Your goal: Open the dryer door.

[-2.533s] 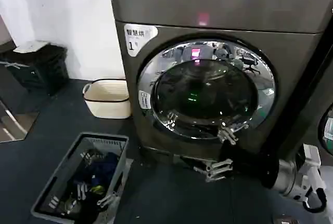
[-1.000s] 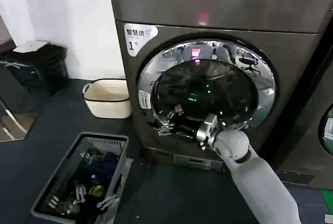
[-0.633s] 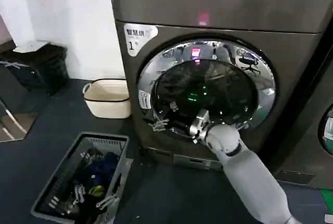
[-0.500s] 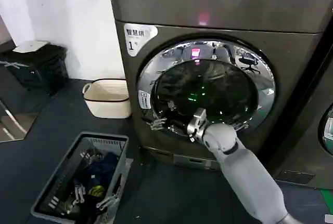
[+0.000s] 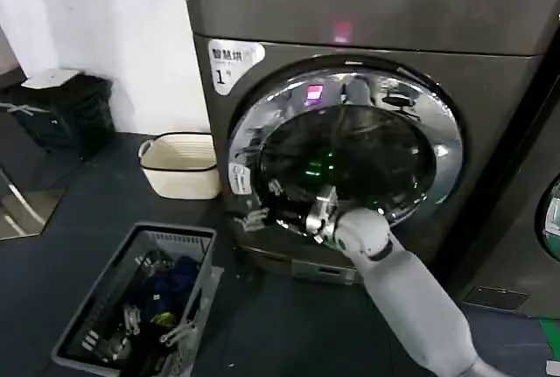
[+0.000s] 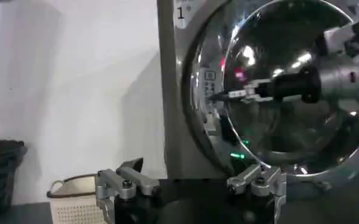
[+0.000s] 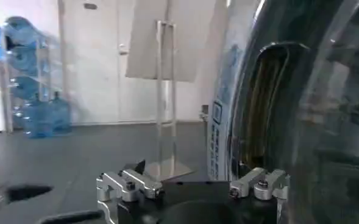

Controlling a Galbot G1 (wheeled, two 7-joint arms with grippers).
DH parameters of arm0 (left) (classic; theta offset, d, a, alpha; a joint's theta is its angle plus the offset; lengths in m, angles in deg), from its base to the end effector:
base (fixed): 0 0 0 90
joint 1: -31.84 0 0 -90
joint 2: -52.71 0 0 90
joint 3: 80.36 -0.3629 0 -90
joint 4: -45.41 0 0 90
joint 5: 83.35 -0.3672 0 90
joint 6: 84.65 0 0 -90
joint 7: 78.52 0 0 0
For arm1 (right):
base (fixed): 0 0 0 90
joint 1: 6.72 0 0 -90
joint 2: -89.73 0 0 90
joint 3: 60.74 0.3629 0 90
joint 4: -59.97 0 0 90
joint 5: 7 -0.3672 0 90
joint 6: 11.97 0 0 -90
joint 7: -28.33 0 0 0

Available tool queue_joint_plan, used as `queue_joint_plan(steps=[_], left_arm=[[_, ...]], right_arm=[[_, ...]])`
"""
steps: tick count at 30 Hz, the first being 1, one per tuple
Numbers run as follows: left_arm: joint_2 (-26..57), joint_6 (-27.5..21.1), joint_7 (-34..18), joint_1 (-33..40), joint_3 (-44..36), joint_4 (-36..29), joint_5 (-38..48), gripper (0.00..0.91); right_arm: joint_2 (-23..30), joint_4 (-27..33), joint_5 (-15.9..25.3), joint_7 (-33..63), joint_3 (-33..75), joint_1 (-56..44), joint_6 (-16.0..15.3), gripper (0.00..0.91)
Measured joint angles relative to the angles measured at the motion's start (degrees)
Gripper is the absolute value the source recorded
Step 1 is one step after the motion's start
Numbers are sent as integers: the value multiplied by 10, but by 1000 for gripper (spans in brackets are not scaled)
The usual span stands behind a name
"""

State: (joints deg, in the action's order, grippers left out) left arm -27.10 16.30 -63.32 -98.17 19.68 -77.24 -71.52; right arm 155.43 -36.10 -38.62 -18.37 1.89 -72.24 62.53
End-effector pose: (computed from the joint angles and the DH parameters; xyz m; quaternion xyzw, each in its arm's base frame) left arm 0.1350 0.0822 -0.3127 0.1108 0.9927 0.0276 0.0384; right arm 0.4461 0.0196 -0.1973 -0.6085 0.7934 -0.0130 0.0059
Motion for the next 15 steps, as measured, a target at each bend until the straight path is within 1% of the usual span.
queue_joint_plan(steps=[3,5,8,11,15], left_arm=[[12,-41,-1,12,15,-9,17,907],[21,-73,7,24,28,-13,31,907],[32,-99,16,42,51,-13,55,907],[42,-105,20,58,69,-5,67,907],[56,-109,39,79,88,5,92,907]], right_arm=[[-13,-12,-7,-41,9,-15,7,907],[-21,-21,-15,-67,16,-25,8,907],[-30,-34,-17,-101,28,-41,8,907],[-39,-50,-17,-134,40,-60,8,907],[-50,-69,-16,-173,54,-81,9,907]])
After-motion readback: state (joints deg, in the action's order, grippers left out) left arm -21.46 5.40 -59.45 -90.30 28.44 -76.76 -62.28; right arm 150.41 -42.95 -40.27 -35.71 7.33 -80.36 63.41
